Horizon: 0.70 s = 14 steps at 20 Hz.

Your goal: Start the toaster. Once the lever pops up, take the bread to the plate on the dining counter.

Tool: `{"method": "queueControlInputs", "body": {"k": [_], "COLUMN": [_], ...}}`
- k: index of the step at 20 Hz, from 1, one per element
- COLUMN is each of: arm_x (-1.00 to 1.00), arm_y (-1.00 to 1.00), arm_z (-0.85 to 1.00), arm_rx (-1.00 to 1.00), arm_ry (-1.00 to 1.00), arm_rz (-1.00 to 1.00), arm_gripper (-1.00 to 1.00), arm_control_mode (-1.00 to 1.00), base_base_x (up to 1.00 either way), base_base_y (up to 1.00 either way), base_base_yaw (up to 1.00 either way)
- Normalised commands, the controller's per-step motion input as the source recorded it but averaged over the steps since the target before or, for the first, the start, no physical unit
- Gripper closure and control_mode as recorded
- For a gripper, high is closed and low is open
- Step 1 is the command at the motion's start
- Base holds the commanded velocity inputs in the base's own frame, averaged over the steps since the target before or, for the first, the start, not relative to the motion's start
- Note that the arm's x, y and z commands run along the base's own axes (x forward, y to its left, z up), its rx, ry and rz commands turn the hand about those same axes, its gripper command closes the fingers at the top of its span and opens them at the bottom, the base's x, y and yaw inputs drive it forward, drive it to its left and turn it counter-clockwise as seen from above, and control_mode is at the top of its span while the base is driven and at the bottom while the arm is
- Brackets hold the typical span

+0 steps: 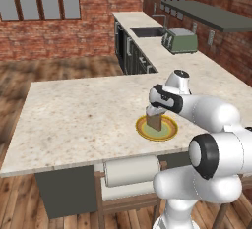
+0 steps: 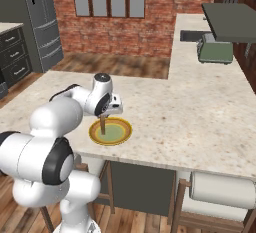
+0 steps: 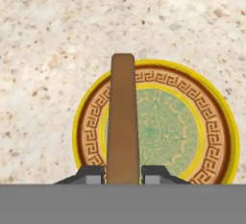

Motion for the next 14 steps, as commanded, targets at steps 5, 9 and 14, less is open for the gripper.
{"method": "queueControlInputs", "body": {"k": [5,9,14], "arm_x": [0.02,0.00,-0.01], "arm_y": [0.00,0.00,0.00], "arm_z": [-0.02,-0.10,-0.12], "arm_rx": [0.00,0.00,0.00], "arm_ry": [0.00,-0.02,-0.06], "arm_rz": [0.00,0.00,0.00], "arm_gripper": [1.00,1.00,1.00], "arm_control_mode": [-1.00,-1.00,-1.00], "base_base_x": [0.00,0.00,0.00], "base_base_y": [0.00,0.00,0.00], "base_base_yaw": [0.00,0.00,0.00]}}
